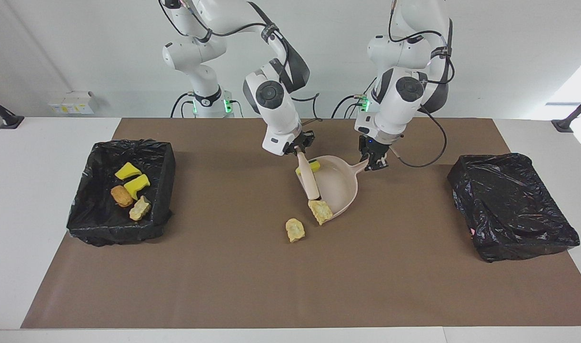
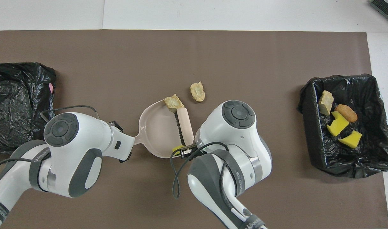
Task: Sweep and dump trash in bin
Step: 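Sweep the sponges into the dustpan held by the left gripper with the brush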
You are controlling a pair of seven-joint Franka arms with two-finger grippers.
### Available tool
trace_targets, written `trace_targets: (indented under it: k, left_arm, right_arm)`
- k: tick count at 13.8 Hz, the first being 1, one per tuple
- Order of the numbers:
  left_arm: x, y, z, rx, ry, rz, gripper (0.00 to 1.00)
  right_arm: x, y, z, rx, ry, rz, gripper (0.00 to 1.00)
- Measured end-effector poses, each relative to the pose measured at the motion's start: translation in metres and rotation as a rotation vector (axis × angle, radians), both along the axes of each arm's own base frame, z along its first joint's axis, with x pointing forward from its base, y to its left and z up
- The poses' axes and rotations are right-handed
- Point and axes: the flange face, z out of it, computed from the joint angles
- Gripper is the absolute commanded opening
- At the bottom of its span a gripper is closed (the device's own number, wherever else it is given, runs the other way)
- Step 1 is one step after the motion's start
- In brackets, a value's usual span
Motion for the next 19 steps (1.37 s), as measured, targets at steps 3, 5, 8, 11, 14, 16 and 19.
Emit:
trace_targets:
  k: [3,5,8,11,14,16,19]
  left_arm:
    - [0.008,0.012,0.002,-0.025,-0.02,0.045,0.0]
    - [0.009,0.013,0.002,-0.032,-0.022,0.054,0.0]
    - [0.011,0.017,0.002,-0.034,-0.021,0.066,0.0]
    - [0.012,0.024,-0.001,-0.032,-0.015,0.072,0.0]
    - [0.012,0.027,-0.002,-0.031,-0.011,0.085,0.0]
    - [0.011,0.027,-0.003,-0.029,-0.001,0.129,0.0]
    - [0.008,0.022,-0.004,-0.024,0.015,0.176,0.0]
  right_arm:
    - [0.023,-0.043,0.022,-0.092,-0.038,0.015,0.0]
    - [0.032,-0.061,0.026,-0.19,-0.11,0.064,0.0]
    - [0.045,-0.072,0.027,-0.243,-0.205,0.145,0.0]
    - [0.07,-0.1,0.009,-0.282,-0.252,0.212,0.0]
    - [0.093,-0.087,-0.033,-0.289,-0.237,0.247,0.0]
    - [0.099,-0.067,-0.051,-0.286,-0.227,0.274,0.0]
    - [0.09,-0.037,-0.048,-0.274,-0.244,0.318,0.0]
